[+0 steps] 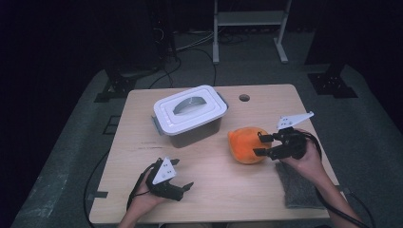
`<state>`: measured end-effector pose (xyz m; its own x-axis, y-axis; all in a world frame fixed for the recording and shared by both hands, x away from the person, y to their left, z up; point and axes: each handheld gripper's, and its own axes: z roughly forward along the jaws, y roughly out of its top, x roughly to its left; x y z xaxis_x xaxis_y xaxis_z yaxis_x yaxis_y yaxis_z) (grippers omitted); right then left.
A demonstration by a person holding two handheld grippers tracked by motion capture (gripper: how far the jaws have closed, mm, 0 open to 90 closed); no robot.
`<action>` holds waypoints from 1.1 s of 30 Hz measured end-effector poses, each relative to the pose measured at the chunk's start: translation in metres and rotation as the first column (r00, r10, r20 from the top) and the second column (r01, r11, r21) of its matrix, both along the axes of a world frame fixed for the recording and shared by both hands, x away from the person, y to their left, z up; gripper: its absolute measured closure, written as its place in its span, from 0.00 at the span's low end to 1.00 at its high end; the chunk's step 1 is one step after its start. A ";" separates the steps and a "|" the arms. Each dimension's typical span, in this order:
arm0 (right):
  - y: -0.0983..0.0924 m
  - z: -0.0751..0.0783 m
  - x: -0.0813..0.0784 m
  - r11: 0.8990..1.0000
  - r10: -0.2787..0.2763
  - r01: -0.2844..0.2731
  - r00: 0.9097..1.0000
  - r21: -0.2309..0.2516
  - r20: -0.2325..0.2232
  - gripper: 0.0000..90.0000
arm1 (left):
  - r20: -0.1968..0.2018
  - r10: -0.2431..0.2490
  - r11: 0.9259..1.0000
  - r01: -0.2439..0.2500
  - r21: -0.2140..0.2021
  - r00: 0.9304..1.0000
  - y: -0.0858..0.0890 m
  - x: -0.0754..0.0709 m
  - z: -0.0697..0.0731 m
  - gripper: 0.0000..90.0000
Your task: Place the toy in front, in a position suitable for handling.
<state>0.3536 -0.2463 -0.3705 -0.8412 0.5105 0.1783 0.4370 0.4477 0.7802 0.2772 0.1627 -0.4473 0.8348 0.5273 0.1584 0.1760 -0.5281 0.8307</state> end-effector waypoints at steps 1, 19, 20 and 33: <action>0.001 0.000 0.003 1.000 -0.003 0.003 1.000 -0.001 -0.001 0.38 | 0.004 -0.005 1.000 0.005 0.008 1.000 0.000 0.000 0.000 0.10; 0.023 -0.008 0.042 0.998 -0.040 0.040 0.999 -0.044 0.009 0.41 | 0.000 -0.013 1.000 0.013 0.000 1.000 -0.001 -0.001 0.000 0.10; 0.024 -0.009 0.043 0.998 -0.044 0.044 0.999 -0.047 0.013 0.41 | -0.001 -0.015 1.000 0.015 0.001 1.000 -0.001 0.000 0.000 0.10; 0.021 -0.017 0.047 0.995 -0.081 0.083 0.996 -0.055 0.039 0.42 | -0.004 -0.016 1.000 0.016 0.003 1.000 -0.001 -0.001 -0.001 0.10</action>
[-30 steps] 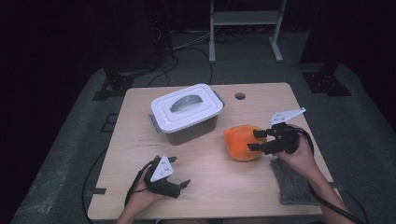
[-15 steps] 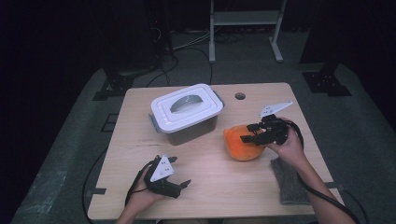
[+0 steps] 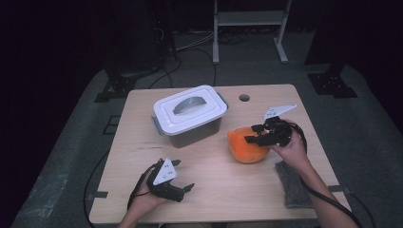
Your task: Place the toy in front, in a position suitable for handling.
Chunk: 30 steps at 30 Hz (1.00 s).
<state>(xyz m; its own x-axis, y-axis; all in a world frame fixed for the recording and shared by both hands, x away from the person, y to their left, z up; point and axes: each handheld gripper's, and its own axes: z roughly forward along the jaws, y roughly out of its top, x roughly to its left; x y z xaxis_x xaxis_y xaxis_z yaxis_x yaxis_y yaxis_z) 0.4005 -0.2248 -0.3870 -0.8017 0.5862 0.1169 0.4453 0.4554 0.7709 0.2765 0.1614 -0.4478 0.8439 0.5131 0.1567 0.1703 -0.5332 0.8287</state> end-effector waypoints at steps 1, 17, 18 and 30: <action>0.000 -0.004 0.001 1.000 0.001 -0.001 1.000 -0.003 -0.008 0.42 | 0.001 -0.002 1.000 0.002 0.001 1.000 0.000 0.000 0.000 0.10; 0.000 -0.024 0.002 0.999 -0.047 0.046 0.997 -0.012 -0.058 0.43 | -0.008 0.001 1.000 -0.001 0.004 1.000 -0.001 0.001 -0.002 0.10; 0.000 -0.026 0.003 0.999 -0.046 0.045 0.997 -0.009 -0.065 0.44 | -0.008 0.002 1.000 -0.002 0.004 1.000 -0.001 0.001 -0.002 0.10; 0.005 -0.031 -0.005 0.999 -0.048 0.046 0.995 -0.026 -0.086 0.60 | -0.012 -0.006 1.000 0.006 0.005 1.000 -0.002 0.001 -0.003 0.10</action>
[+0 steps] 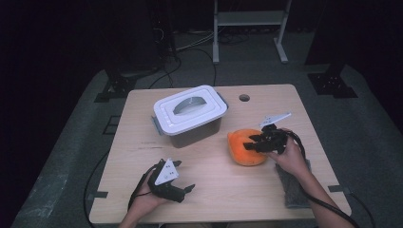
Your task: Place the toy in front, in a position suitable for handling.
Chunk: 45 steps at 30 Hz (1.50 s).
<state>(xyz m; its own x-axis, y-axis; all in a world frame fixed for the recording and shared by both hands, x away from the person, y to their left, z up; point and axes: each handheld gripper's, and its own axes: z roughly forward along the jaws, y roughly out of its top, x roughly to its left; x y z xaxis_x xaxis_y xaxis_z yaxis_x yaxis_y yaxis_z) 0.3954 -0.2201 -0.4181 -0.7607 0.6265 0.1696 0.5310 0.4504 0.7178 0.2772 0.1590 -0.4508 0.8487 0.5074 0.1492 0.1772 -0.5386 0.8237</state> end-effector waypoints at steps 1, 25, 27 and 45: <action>0.001 0.001 -0.001 1.000 0.004 -0.004 1.000 -0.009 -0.006 0.64 | -0.001 -0.003 1.000 0.003 0.001 1.000 0.000 0.000 0.000 0.10; 0.009 0.039 -0.024 1.000 0.012 -0.011 0.997 0.010 -0.071 0.85 | 0.012 0.011 1.000 -0.010 -0.021 1.000 0.005 0.000 0.004 0.10; 0.017 0.045 -0.037 0.999 0.044 -0.043 0.997 0.018 -0.062 0.84 | 0.010 0.016 0.999 -0.016 -0.041 1.000 0.005 0.000 0.004 0.10; 0.079 0.036 -0.076 0.991 0.136 -0.137 0.988 -0.006 -0.076 0.84 | -0.001 -0.024 0.994 0.024 -0.105 1.000 0.006 -0.002 0.008 0.10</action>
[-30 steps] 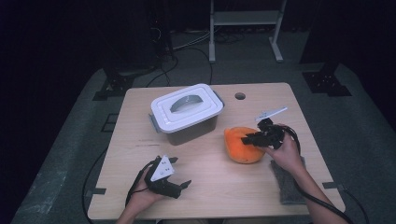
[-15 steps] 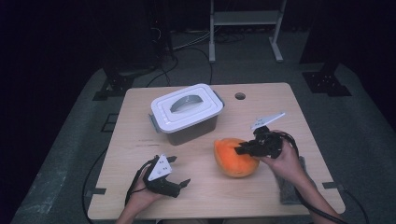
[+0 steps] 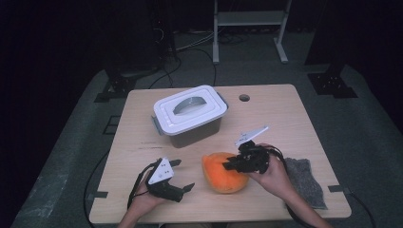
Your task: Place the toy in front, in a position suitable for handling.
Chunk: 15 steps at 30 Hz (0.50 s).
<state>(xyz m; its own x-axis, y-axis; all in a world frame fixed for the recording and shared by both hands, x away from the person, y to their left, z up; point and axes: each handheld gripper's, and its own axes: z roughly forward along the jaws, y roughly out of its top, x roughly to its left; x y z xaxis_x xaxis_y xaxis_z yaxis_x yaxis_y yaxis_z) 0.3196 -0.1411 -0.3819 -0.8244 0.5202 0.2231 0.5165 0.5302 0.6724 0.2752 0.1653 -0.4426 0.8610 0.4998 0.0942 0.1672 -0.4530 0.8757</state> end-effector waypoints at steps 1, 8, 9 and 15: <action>0.003 -0.003 0.000 1.000 -0.003 0.003 1.000 -0.011 -0.009 0.84 | 0.001 -0.004 1.000 0.004 -0.006 1.000 0.000 0.000 0.001 0.10; 0.011 -0.012 -0.008 1.000 0.021 -0.021 1.000 -0.005 0.015 0.78 | -0.002 -0.014 1.000 0.014 -0.007 1.000 -0.002 -0.001 0.001 0.10; 0.009 -0.011 -0.009 1.000 0.020 -0.020 1.000 0.003 0.016 0.74 | -0.005 -0.019 1.000 0.019 -0.008 1.000 -0.003 -0.002 0.000 0.10; 0.001 -0.003 -0.013 0.997 0.025 -0.027 0.999 0.067 0.024 0.67 | 0.003 -0.030 0.999 0.030 -0.011 1.000 -0.004 -0.003 0.002 0.10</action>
